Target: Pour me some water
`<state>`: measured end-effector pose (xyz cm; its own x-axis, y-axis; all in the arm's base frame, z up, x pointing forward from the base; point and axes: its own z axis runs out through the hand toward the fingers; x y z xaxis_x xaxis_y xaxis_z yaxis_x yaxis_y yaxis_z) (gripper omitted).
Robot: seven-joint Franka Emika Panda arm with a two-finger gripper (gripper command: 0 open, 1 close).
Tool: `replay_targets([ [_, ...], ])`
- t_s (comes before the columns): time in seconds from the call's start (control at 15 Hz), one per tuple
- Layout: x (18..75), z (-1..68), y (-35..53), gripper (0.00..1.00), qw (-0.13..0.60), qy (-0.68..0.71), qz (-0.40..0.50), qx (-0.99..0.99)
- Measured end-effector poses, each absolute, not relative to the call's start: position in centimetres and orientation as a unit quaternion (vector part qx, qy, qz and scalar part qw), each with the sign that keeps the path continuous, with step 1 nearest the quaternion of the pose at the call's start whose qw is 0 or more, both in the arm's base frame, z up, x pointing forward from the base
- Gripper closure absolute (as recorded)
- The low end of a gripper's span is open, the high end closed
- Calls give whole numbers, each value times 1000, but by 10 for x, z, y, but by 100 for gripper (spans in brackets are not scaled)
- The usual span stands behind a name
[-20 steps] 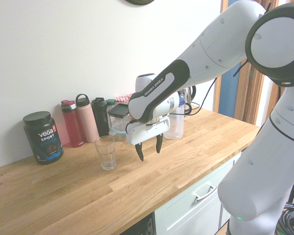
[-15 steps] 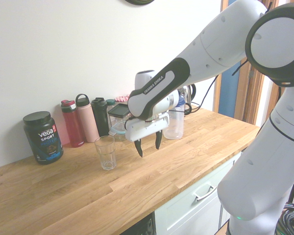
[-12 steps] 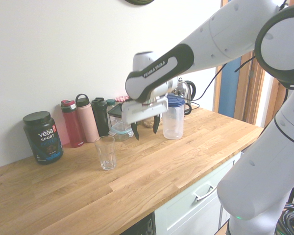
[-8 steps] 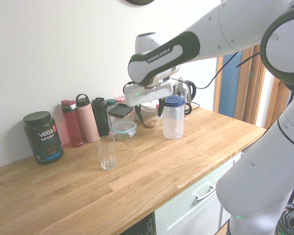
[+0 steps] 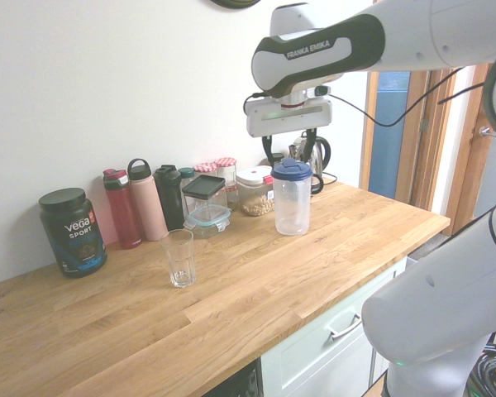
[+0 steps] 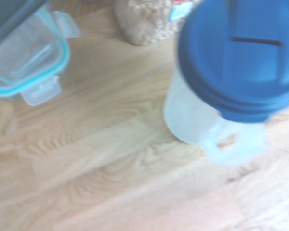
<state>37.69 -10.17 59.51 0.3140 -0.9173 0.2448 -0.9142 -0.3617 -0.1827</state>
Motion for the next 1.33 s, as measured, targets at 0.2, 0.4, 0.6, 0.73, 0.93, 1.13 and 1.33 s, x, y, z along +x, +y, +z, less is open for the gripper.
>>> replay_targets([
  [0.2,366,555,-119,0,24,546,-179,-818],
  [0.4,365,527,-133,0,25,529,-206,-823],
  [0.6,373,495,-147,0,30,518,-235,-822],
  [0.73,384,481,-160,100,37,524,-250,-813],
  [0.93,399,461,-169,100,51,535,-258,-803],
  [1.13,404,454,-172,100,55,539,-261,-799],
  [1.33,414,456,-175,100,57,538,-268,-797],
])
